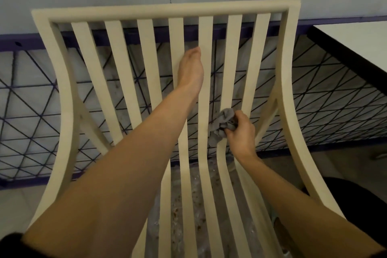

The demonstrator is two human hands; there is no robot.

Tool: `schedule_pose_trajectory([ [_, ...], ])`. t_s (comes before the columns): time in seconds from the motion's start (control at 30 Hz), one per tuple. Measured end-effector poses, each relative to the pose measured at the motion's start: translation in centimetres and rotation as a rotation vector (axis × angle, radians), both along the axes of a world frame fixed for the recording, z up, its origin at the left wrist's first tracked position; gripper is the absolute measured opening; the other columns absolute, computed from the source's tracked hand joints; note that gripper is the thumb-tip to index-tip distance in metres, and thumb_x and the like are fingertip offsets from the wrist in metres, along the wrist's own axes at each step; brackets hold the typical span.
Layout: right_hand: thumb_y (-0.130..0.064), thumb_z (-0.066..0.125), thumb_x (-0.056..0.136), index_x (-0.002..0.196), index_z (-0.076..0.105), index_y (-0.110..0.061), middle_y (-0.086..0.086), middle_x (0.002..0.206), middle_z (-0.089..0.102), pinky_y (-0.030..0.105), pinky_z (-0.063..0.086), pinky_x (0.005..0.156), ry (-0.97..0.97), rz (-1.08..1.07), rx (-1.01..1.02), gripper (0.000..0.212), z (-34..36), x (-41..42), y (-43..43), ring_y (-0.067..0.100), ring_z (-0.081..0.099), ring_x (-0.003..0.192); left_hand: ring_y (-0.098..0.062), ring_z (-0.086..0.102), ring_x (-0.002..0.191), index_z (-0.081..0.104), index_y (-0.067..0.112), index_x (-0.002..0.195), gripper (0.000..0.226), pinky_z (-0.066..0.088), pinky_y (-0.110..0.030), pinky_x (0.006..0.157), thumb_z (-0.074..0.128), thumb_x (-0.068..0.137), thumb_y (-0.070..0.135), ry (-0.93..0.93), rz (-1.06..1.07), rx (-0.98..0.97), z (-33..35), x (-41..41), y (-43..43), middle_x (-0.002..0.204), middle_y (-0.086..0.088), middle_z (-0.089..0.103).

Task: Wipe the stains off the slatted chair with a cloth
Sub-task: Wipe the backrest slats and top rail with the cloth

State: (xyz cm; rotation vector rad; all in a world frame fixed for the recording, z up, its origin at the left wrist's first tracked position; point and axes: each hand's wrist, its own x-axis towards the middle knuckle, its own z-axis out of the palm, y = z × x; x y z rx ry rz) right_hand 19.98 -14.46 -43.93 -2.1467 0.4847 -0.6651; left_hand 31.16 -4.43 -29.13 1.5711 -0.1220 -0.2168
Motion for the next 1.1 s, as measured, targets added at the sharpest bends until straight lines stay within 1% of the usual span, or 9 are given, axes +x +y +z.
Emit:
schedule_pose_trajectory([
  [0.27, 0.014, 0.057, 0.080, 0.116, 0.064, -0.011, 0.004, 0.114, 0.054, 0.028, 0.050, 0.095, 0.265, 0.100, -0.114, 0.044, -6.4, -3.1, 0.8, 0.017, 0.057, 0.101, -0.027, 0.052, 0.123, 0.052, 0.015, 0.135, 0.041, 0.040, -0.048, 0.109, 0.036, 0.097, 0.017, -0.011, 0.024, -0.038, -1.2, 0.3, -0.3, 0.133, -0.010, 0.057],
  [0.47, 0.005, 0.060, 0.084, 0.124, 0.064, -0.017, 0.000, 0.121, 0.056, 0.017, 0.041, 0.096, 0.487, 0.232, -0.300, 0.046, -8.3, -4.1, 0.4, 0.018, 0.058, 0.108, -0.019, 0.054, 0.118, 0.053, 0.020, 0.133, 0.046, 0.041, -0.045, 0.107, 0.036, 0.091, 0.011, -0.004, 0.005, -0.049, -0.7, -0.3, 0.2, 0.127, -0.002, 0.060],
  [0.57, -0.002, 0.052, 0.091, 0.114, 0.067, -0.018, 0.000, 0.110, 0.060, 0.014, 0.040, 0.083, 0.612, 0.247, -0.308, 0.033, -8.4, -4.9, 0.2, 0.020, 0.059, 0.107, -0.015, 0.052, 0.124, 0.054, 0.023, 0.136, 0.047, 0.038, -0.042, 0.111, 0.041, 0.093, 0.010, 0.015, -0.033, -0.050, -1.1, -1.9, 1.1, 0.133, 0.002, 0.059],
  [0.67, -0.008, 0.050, 0.089, 0.103, 0.070, -0.015, 0.008, 0.096, 0.066, 0.029, 0.047, 0.071, 0.675, 0.320, -0.389, 0.025, -8.2, -6.4, 0.6, 0.025, 0.063, 0.089, -0.008, 0.045, 0.130, 0.050, 0.026, 0.141, 0.042, 0.031, -0.037, 0.115, 0.048, 0.099, 0.018, 0.073, -0.175, 0.149, -2.9, -4.9, 4.3, 0.141, 0.013, 0.051],
  [0.8, -0.011, 0.048, 0.089, 0.082, 0.063, -0.004, 0.015, 0.067, 0.062, 0.023, 0.044, 0.044, 0.659, 0.360, 0.120, 0.018, -5.7, -11.2, 3.3, 0.024, 0.060, 0.057, -0.011, 0.060, 0.109, 0.060, 0.024, 0.128, 0.032, 0.048, -0.030, 0.092, 0.058, 0.096, 0.030, 0.271, -0.246, 0.438, -7.4, -11.0, 10.3, 0.127, 0.004, 0.062],
  [0.87, -0.007, 0.050, 0.090, 0.080, 0.061, -0.006, 0.014, 0.065, 0.062, 0.023, 0.047, 0.050, 0.672, 0.379, 0.137, 0.016, -4.8, -13.1, 3.8, 0.025, 0.061, 0.059, -0.008, 0.065, 0.087, 0.063, 0.018, 0.120, 0.025, 0.047, -0.020, 0.062, 0.061, 0.095, 0.022, 0.423, -0.248, 0.475, -9.3, -13.7, 12.2, 0.118, 0.000, 0.065],
  [0.93, -0.003, 0.058, 0.088, 0.079, 0.063, -0.021, -0.001, 0.071, 0.062, 0.015, 0.047, 0.064, 0.622, 0.397, 0.094, 0.021, -2.7, -14.5, 4.1, 0.021, 0.065, 0.075, -0.009, 0.062, 0.077, 0.063, 0.013, 0.110, 0.016, 0.045, -0.015, 0.048, 0.060, 0.095, 0.013, 0.575, -0.229, 0.455, -9.6, -16.3, 13.1, 0.113, -0.003, 0.065],
  [1.0, 0.007, 0.062, 0.082, 0.074, 0.065, -0.022, -0.005, 0.075, 0.064, 0.011, 0.048, 0.069, 0.543, 0.300, 0.283, 0.030, -0.6, -15.0, 4.4, 0.011, 0.066, 0.076, -0.012, 0.059, 0.083, 0.063, 0.013, 0.106, 0.012, 0.048, -0.017, 0.053, 0.058, 0.095, 0.012, 0.646, -0.184, 0.398, -9.8, -18.6, 13.2, 0.111, -0.003, 0.062],
  [1.1, 0.001, 0.071, 0.074, 0.076, 0.073, -0.027, -0.001, 0.089, 0.069, 0.033, 0.056, 0.082, 0.419, 0.338, 0.413, 0.028, 2.4, -15.5, 5.2, 0.013, 0.066, 0.086, -0.018, 0.061, 0.093, 0.066, 0.023, 0.104, 0.011, 0.051, -0.029, 0.066, 0.064, 0.093, 0.025, 0.697, -0.132, 0.236, -9.0, -21.2, 11.8, 0.101, 0.004, 0.065],
])
